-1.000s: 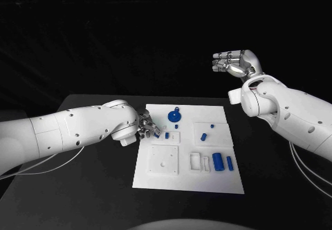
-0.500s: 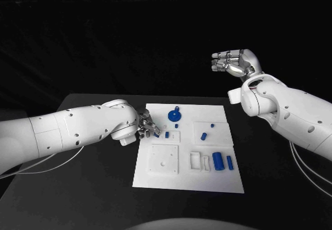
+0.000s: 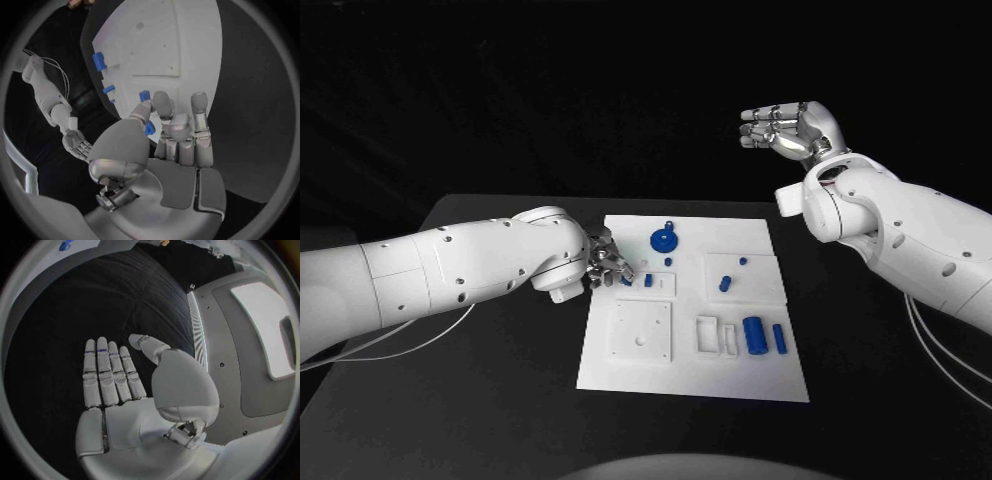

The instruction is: Assemble the parts on the task board

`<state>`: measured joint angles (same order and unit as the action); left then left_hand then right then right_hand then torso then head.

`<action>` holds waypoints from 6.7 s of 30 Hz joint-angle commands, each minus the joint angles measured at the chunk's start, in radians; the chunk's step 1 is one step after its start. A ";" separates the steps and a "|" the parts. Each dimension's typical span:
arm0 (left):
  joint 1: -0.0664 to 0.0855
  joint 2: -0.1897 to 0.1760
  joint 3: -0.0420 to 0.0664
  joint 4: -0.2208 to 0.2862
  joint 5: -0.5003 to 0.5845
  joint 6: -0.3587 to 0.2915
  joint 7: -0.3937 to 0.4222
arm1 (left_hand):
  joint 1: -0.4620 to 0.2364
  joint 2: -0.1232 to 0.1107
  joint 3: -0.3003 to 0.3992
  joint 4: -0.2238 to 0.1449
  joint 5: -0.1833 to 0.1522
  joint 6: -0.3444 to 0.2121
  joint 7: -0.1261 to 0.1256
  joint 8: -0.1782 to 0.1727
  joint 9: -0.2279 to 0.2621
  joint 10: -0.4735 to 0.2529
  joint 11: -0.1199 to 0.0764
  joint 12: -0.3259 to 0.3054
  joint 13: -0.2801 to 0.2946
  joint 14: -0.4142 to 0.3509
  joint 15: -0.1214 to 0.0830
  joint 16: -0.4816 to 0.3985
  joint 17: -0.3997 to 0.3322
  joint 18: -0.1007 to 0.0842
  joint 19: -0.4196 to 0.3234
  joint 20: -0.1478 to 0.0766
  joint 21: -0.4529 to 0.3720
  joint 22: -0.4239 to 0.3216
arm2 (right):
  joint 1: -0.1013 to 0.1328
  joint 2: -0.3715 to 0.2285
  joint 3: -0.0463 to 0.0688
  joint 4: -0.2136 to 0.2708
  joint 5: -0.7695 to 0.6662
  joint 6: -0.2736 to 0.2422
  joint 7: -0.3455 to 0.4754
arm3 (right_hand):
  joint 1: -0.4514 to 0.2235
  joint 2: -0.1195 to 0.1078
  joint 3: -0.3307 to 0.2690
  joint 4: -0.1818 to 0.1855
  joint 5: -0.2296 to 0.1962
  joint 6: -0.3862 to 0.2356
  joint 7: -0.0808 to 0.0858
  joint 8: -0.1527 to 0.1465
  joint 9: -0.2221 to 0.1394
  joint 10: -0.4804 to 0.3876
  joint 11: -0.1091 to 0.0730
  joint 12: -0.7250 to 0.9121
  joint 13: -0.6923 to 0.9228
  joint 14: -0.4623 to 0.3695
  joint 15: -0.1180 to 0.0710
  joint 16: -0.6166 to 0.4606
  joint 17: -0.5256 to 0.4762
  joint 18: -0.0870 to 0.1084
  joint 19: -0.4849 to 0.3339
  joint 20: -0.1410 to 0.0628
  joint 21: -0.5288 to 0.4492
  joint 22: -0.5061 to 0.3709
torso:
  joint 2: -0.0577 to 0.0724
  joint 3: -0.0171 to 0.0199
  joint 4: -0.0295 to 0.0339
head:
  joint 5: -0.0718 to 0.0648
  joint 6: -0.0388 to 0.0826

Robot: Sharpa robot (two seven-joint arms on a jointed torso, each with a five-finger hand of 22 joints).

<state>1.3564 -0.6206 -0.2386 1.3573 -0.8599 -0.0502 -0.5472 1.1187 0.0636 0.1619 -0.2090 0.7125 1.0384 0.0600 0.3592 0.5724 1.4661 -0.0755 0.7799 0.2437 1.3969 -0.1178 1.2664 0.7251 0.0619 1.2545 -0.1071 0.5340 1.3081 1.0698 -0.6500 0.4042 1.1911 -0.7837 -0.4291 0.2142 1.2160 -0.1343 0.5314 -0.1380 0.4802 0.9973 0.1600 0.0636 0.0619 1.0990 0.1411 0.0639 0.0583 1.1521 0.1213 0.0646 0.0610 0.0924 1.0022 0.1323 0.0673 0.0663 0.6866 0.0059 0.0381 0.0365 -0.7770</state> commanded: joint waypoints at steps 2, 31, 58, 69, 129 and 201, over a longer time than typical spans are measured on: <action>-0.006 -0.002 -0.004 0.000 -0.010 0.035 -0.017 | 0.004 0.007 0.042 -0.041 0.004 0.073 -0.065 0.006 0.000 0.048 -0.008 0.004 -0.001 0.005 0.000 0.004 0.001 0.016 0.002 0.008 0.003 0.018 | 0.000 0.002 0.000 0.000 -0.013 0.023 0.013 | -0.003 0.006 -0.008 0.001 0.003 -0.004 0.000 -0.003 -0.001 -0.010 -0.001 -0.006 -0.001 -0.007 0.001 -0.004 -0.001 0.007 -0.005 0.000 0.001 -0.001 | 0.000 0.0000 0.0000 | 0.000 -0.002; -0.006 0.006 -0.004 -0.005 -0.010 0.068 -0.025 | -0.005 0.010 0.040 -0.040 -0.007 0.079 -0.069 0.013 0.007 0.048 -0.008 0.022 -0.027 0.007 0.001 0.016 0.022 0.025 -0.001 0.019 0.009 0.018 | 0.000 0.003 -0.001 -0.001 -0.013 0.035 0.012 | -0.001 0.008 -0.007 -0.002 0.004 -0.007 0.001 -0.003 -0.001 -0.012 0.000 -0.006 -0.001 -0.011 0.002 -0.004 -0.001 0.007 -0.008 0.001 0.001 -0.001 | 0.000 0.0007 -0.0005 | 0.000 -0.005; -0.006 0.038 -0.004 -0.020 -0.035 0.096 -0.016 | -0.007 0.006 0.047 -0.022 -0.017 0.086 -0.079 0.048 0.035 0.048 -0.012 0.075 -0.141 0.011 0.002 0.031 0.045 0.048 -0.006 0.045 0.022 0.018 | -0.001 0.004 -0.001 0.000 -0.013 0.044 0.007 | -0.001 0.007 -0.010 -0.004 0.008 -0.020 0.003 -0.003 -0.001 -0.016 0.002 -0.006 -0.001 -0.015 0.005 -0.004 -0.001 0.006 -0.013 0.003 0.001 -0.001 | 0.000 0.0009 -0.0001 | -0.003 -0.008; -0.006 0.049 -0.004 -0.018 -0.058 0.114 -0.017 | -0.008 0.007 0.048 -0.022 -0.016 0.087 -0.080 0.050 0.035 0.048 -0.012 0.079 -0.151 0.011 0.002 0.033 0.048 0.049 -0.006 0.047 0.023 0.018 | -0.002 0.006 -0.001 -0.002 -0.013 0.048 0.006 | -0.001 0.007 -0.012 -0.004 0.009 -0.021 0.003 -0.003 -0.001 -0.017 0.003 -0.006 -0.001 -0.016 0.005 -0.004 -0.001 0.007 -0.013 0.003 0.001 -0.001 | 0.000 0.0006 0.0005 | -0.003 -0.010; -0.016 0.041 -0.003 -0.048 -0.128 0.081 -0.004 | 0.011 -0.123 -0.072 0.260 -0.157 0.143 -0.107 -0.023 0.179 0.047 -0.024 0.000 0.076 0.003 -0.008 -0.015 -0.006 0.034 0.012 0.040 -0.028 0.017 | -0.018 0.001 -0.001 0.001 -0.010 0.060 0.005 | -0.001 0.020 -0.150 0.002 0.046 -0.073 0.007 -0.005 -0.004 -0.037 0.009 -0.005 -0.001 -0.033 0.014 -0.004 -0.001 0.005 -0.035 0.013 0.000 -0.001 | 0.000 -0.0007 0.0008 | -0.015 -0.008; -0.008 0.135 0.021 -0.166 -0.471 -0.240 0.653 | 0.291 -0.115 -0.018 0.054 -0.615 0.041 0.035 -0.296 -0.507 -0.316 0.158 -0.721 -0.185 -0.201 0.110 -0.211 -0.393 0.030 -0.058 0.084 -0.302 0.016 | -0.027 0.013 -0.001 -0.013 -0.005 0.060 0.011 | -0.005 0.028 -0.169 0.013 0.053 -0.093 0.009 -0.006 -0.004 -0.046 0.012 -0.006 -0.001 -0.042 0.018 -0.004 -0.001 -0.001 -0.059 0.017 0.000 -0.002 | 0.008 -0.0035 -0.0067 | -0.025 0.024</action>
<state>1.3476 -0.4937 -0.2177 1.1991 -1.1871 -0.2841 0.0416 1.4102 -0.0447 0.1416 -0.1603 0.0934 1.0852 0.0973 0.0666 0.0662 1.1572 0.0805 0.0644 0.0594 1.1894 -0.0066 1.0527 0.3344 0.0780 1.1907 -0.0216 0.2319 1.3080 1.0427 -0.6381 0.4030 1.1758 -0.7867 -0.3845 0.2109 1.2135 -0.1131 0.3630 -0.1241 0.5267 0.9095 0.1690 0.0636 0.0588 1.0597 0.1518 0.0639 0.0585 1.1201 0.1390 0.0646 0.0612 0.0923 0.9503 0.1484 0.0673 0.0659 0.6914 0.0035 0.0342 0.0069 -0.7549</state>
